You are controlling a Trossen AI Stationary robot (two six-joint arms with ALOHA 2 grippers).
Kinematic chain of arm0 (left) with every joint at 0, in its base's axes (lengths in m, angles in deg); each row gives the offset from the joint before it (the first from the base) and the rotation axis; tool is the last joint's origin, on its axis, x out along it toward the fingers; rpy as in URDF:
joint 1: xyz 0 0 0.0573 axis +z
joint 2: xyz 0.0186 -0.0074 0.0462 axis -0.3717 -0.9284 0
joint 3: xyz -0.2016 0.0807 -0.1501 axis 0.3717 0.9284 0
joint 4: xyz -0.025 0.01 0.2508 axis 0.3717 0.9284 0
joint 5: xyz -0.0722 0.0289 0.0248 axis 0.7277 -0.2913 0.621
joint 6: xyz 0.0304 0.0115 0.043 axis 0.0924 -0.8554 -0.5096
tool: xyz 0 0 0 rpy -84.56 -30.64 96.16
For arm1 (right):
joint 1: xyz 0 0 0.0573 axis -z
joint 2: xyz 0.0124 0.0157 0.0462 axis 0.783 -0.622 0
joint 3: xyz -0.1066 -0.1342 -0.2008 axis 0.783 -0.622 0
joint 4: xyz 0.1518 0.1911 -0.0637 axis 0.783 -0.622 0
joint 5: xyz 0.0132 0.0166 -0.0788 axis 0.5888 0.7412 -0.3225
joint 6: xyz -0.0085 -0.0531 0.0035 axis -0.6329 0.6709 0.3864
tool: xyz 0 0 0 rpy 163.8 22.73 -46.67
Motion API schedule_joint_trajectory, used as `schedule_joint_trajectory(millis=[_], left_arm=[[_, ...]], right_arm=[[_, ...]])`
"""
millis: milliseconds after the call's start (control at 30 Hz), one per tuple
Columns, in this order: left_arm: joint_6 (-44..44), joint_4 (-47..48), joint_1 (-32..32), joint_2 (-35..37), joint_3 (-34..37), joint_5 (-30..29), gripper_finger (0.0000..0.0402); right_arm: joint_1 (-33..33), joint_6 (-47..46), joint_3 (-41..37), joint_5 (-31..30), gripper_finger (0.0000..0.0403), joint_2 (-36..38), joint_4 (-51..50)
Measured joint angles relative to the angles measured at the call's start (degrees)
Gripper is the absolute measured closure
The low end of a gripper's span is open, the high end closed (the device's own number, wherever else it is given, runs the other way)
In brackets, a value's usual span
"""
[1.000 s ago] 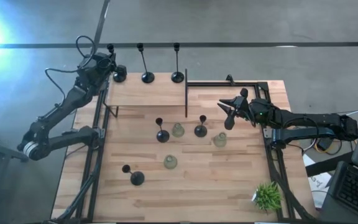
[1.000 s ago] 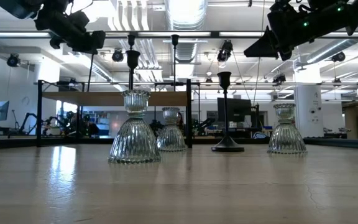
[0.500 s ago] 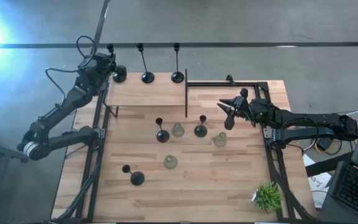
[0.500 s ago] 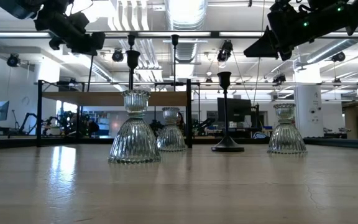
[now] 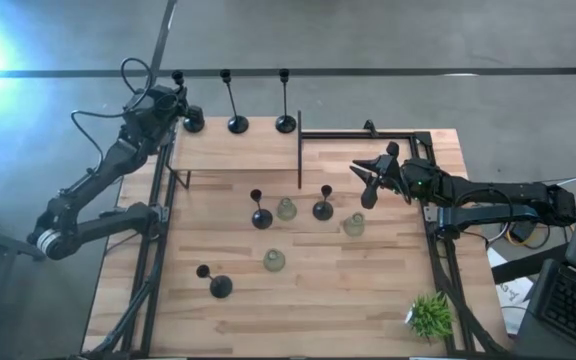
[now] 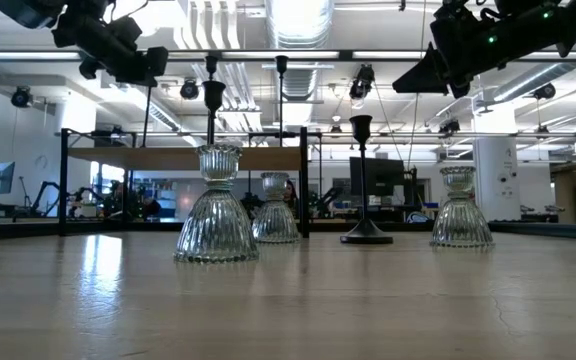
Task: Pick & Place candle stick holders
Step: Put the large black candle holder on the shelf
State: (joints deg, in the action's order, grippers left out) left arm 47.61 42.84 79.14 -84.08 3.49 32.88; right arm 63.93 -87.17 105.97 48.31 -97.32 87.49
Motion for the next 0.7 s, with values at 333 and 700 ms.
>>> schedule_joint_trajectory(millis=[333, 700], left_arm=[[-0.4, 3.2, 0.0, -0.2, -1.7, 0.6, 0.0385], [-0.8, 3.2, 0.0, -0.2, -1.7, 0.6, 0.0384]], right_arm=[[0.0, -1.2, 0.0, 0.0, 0.0316, 0.0, -0.9], [0.0, -1.4, 0.0, 0.0, 0.0321, 0.0, -0.9]])
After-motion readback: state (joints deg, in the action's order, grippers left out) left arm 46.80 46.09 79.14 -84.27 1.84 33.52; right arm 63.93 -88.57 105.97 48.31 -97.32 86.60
